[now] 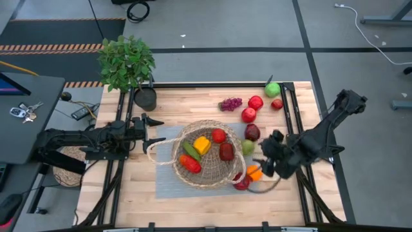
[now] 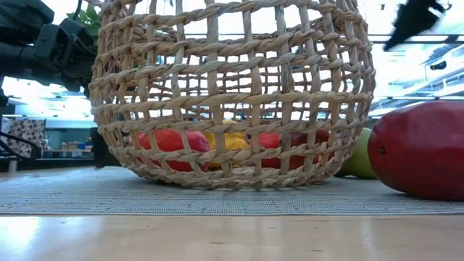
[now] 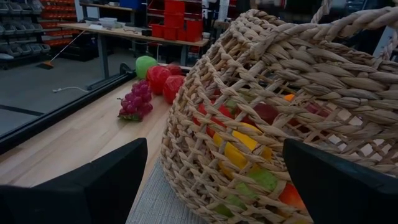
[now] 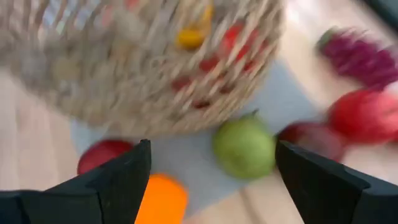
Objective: Build produce basket
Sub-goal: Put the orange into the basket
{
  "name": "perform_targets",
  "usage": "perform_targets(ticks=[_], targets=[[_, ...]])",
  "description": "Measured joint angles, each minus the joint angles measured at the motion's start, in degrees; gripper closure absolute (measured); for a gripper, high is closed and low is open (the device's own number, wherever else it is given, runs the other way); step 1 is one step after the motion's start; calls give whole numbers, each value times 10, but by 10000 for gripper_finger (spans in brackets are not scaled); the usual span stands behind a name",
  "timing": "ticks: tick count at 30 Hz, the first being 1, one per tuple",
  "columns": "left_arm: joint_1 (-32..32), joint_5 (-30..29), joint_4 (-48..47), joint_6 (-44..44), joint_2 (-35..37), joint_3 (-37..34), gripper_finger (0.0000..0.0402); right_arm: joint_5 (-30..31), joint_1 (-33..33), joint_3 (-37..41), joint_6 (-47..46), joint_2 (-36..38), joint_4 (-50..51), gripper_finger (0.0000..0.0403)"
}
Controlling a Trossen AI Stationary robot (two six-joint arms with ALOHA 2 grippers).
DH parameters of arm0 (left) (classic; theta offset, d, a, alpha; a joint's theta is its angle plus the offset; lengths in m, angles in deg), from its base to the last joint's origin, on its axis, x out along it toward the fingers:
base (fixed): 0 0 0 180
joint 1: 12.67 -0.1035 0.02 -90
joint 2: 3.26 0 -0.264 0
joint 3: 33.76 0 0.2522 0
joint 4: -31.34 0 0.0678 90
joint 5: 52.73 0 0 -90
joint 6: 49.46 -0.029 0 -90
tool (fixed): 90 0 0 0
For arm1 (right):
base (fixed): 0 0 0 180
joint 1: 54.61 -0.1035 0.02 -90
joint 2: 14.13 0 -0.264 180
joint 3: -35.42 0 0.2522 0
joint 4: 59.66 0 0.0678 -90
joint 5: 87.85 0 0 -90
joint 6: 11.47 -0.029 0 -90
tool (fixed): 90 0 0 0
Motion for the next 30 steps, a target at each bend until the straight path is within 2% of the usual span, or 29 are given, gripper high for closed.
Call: perform_targets(ticks=[2,8,11,21,30], targets=[[0,0,0,0,0,0,19,-2,-25,48,0,0,-70,56],[0,0,0,0,0,0,19,-34,-59,171,77,-27,-346,56],[0,0,0,0,0,0,19,-35,-58,201,78,-52,-402,56],[0,0,0,0,0,0,19,-2,-62,208,47,-143,-402,56],[0,0,0,0,0,0,19,19,-62,207,-16,-167,-340,56]])
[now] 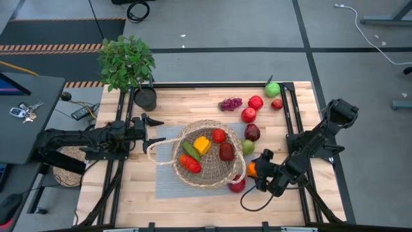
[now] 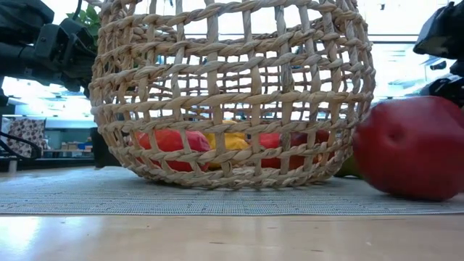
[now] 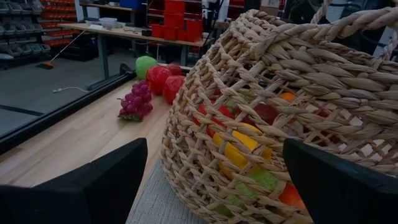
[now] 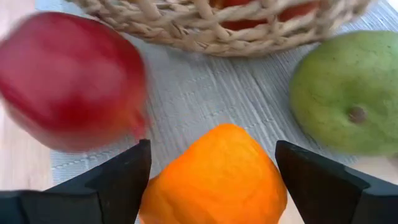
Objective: Build produce basket
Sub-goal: Put the orange into the basket
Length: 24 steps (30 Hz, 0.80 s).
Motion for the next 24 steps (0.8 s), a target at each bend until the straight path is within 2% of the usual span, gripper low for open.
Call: perform_targets(ticks=[11,19,24], targets=[[0,0,0,0,0,0,19,-7,0,0,-5,-1,9,59],[0,0,0,0,0,0,19,-6,4,0,6,-1,11,124],[0,0,0,0,0,0,19,-14,11,-1,10,10,27,128]])
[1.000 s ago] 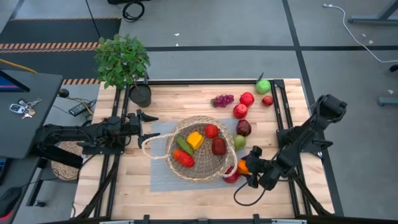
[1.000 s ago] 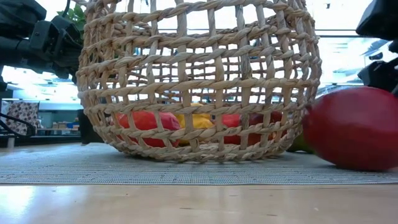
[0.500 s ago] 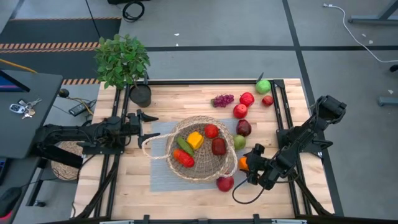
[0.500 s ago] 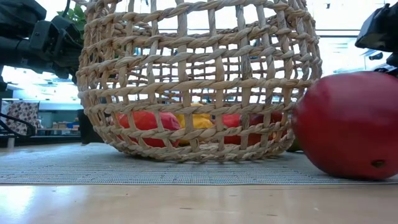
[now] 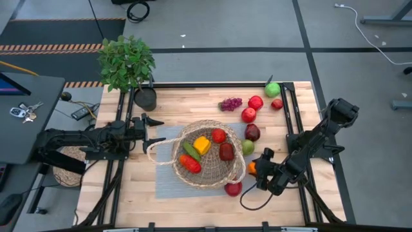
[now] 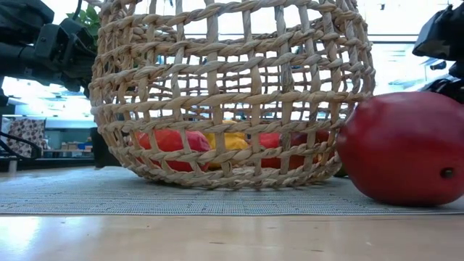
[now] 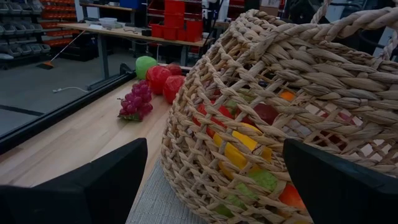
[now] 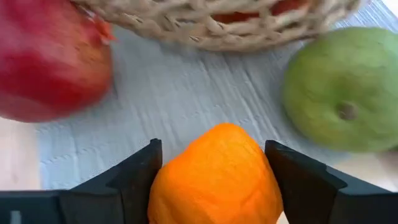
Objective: Build produce basket
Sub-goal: Put the orange into the basket
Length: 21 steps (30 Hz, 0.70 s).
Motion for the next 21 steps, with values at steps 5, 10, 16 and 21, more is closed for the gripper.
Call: perform_targets(ticks=[5,10,16,21], targets=[[0,0,0,0,0,0,19,-6,8,-56,-4,42,128,130],[0,0,0,0,0,0,19,32,16,-143,0,79,266,130],[0,0,0,0,0,0,19,156,28,-290,11,109,425,131],[0,0,0,0,0,0,19,277,40,-397,111,114,385,131]])
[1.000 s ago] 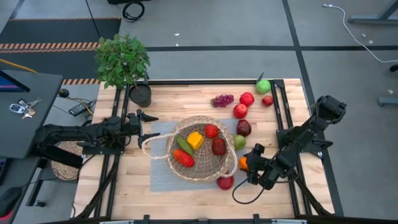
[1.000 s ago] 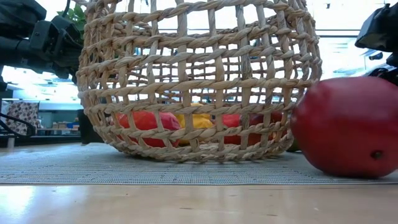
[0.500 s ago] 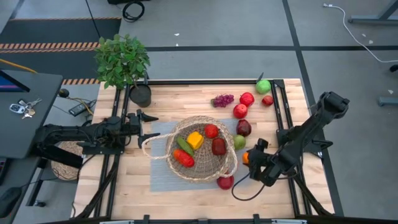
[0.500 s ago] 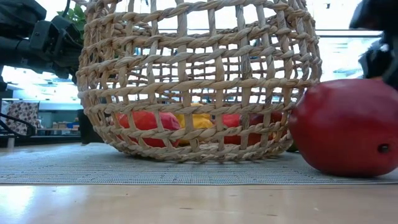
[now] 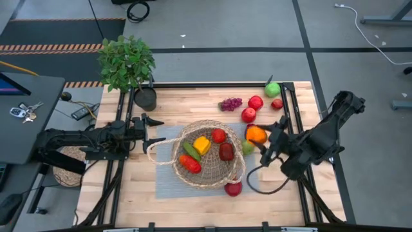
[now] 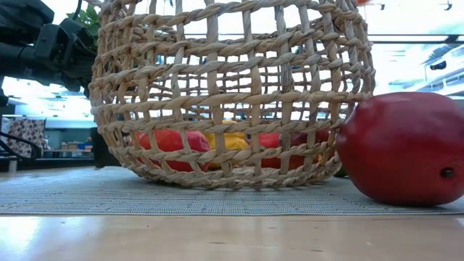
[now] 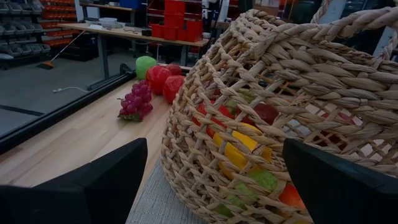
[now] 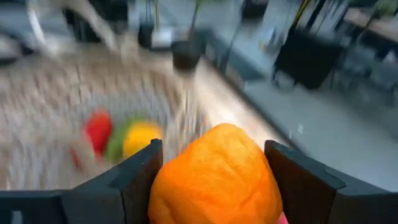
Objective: Build produce basket
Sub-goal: Put the orange into the basket
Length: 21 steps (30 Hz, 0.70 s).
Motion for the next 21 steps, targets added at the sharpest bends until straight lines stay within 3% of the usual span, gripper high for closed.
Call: perform_targets(ticks=[4,7,11,14,21], targets=[[0,0,0,0,0,0,19,10,17,-32,179,-1,-173,131],[0,0,0,0,0,0,19,-49,32,-31,313,-5,-338,131],[0,0,0,0,0,0,19,-135,51,-31,416,-28,-497,131],[0,0,0,0,0,0,19,-180,69,-31,440,-54,-549,131],[0,0,0,0,0,0,19,-251,120,-30,441,-122,-559,131]])
